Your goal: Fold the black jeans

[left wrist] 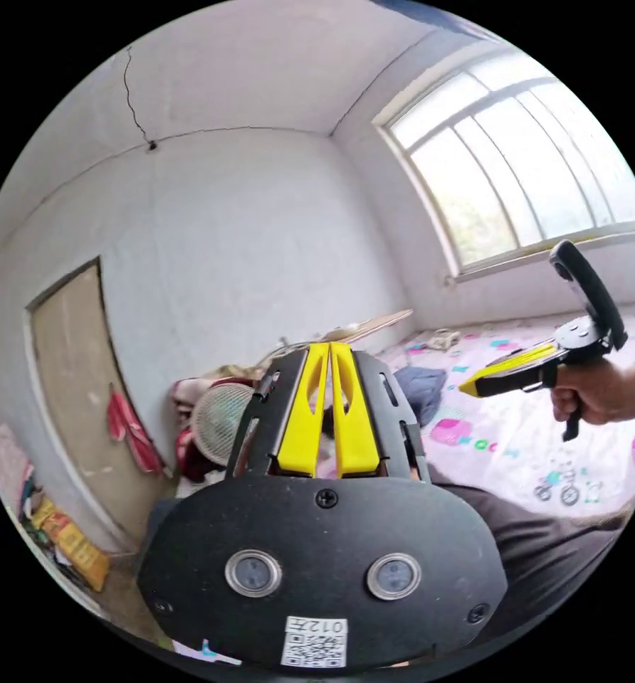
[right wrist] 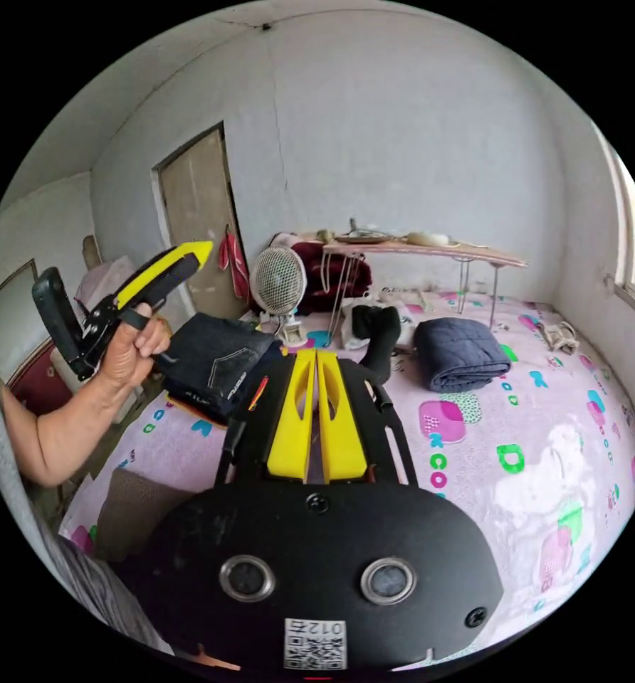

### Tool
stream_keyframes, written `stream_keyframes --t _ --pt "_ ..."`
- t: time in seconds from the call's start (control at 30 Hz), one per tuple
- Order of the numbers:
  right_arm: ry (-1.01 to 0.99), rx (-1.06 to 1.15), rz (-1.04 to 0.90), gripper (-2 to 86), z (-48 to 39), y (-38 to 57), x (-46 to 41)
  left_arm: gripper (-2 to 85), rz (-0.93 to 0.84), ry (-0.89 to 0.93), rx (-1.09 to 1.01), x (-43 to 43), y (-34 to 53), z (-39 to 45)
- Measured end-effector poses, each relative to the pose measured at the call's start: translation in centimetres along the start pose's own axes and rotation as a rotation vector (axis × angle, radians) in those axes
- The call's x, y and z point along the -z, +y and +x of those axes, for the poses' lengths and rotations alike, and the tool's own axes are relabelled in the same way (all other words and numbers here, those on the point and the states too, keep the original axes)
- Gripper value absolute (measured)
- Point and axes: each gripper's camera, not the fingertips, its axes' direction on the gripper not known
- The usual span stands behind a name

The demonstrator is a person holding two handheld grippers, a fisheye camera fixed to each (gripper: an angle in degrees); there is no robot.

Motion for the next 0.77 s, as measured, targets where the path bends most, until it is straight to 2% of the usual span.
stream_keyframes --t 0.1,0.27,0.37,0.43,0.53,0.6,0.7,0.77 --pt "0.133 -0.072 0.088 -0.8 -1.4 -0.1 5.5 0.5 0.083 0.240 0.031 -3.0 -2.8 5.2" --pt "0.537 -0.115 0.188 -0.4 -6.6 0.1 15.4 0.6 0.131 0.572 0.036 -4.7 -7.7 12.5" --pt "0.658 -0.109 0.209 1.1 -9.7 0.2 20.3 0.7 0.140 0.709 0.024 -3.9 -10.3 16.3" --pt "0.673 -0.134 0.212 1.9 -11.1 0.4 23.0 0.8 0.127 0.786 0.013 -3.2 -11.7 18.5" --pt "0.669 -0.209 0.192 0.6 -13.1 0.5 27.8 0.8 0.057 0.921 0.040 -2.3 -14.1 22.1" --pt "0.713 -0.237 0.167 -0.3 -14.4 0.7 31.1 0.8 -0.029 1.080 0.030 -1.8 -16.0 26.1" --pt "0.872 -0.361 0.164 -0.6 -17.1 2.4 37.9 0.7 -0.139 1.324 -0.110 -0.5 -18.4 33.4" --pt "1.024 -0.529 0.143 -0.7 -19.7 4.9 43.9 0.7 -0.209 1.480 -0.189 0.5 -19.5 38.0"
